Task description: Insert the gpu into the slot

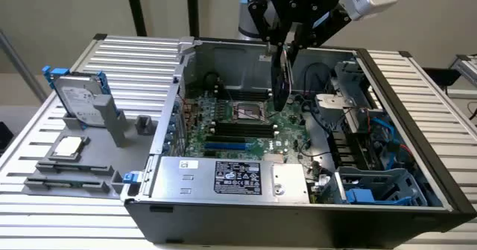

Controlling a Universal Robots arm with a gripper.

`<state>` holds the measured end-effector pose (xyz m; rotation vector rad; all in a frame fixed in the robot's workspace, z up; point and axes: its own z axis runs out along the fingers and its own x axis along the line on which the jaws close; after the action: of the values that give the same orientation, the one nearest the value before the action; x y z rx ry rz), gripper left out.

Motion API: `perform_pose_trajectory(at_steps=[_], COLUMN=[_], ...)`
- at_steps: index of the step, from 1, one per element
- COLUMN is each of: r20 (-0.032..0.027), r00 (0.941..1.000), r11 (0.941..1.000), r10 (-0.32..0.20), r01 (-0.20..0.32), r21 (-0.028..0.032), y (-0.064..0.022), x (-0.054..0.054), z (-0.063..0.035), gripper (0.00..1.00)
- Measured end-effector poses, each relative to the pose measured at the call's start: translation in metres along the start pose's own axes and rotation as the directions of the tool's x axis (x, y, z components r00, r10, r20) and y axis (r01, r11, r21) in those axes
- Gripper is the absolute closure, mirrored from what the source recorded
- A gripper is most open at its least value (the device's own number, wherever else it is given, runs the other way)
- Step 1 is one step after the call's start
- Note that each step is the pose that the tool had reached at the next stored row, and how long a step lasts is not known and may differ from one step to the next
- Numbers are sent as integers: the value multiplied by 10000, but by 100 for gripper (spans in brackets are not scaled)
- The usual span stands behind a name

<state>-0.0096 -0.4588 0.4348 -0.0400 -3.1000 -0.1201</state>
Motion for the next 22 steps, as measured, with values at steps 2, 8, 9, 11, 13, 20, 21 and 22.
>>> perform_pose_trajectory(at_steps=[2, 8, 9, 11, 13, 20, 21, 22], r20=[0, 0, 0, 0, 0, -43, -57, -72], r00=[10000, 10000, 10000, 10000, 10000, 9963, 9946, 9926], r11=[10000, 10000, 10000, 10000, 10000, 9963, 9947, 9926], r10=[0, 0, 0, 0, 0, -858, -1032, -1215], r01=[0, 0, 0, 0, 0, 858, 1032, 1216], r21=[0, 1, 0, 1, 0, 32, 37, 43], y=[0, 0, 1, 1, 1, 11, 10, 10], x=[-2, -5, -6, -7, -7, -7, -8, -8], z=[-2, -5, -5, -6, -7, 2, 5, 10], gripper=[74, 74, 74, 74, 74, 74, 74, 74])
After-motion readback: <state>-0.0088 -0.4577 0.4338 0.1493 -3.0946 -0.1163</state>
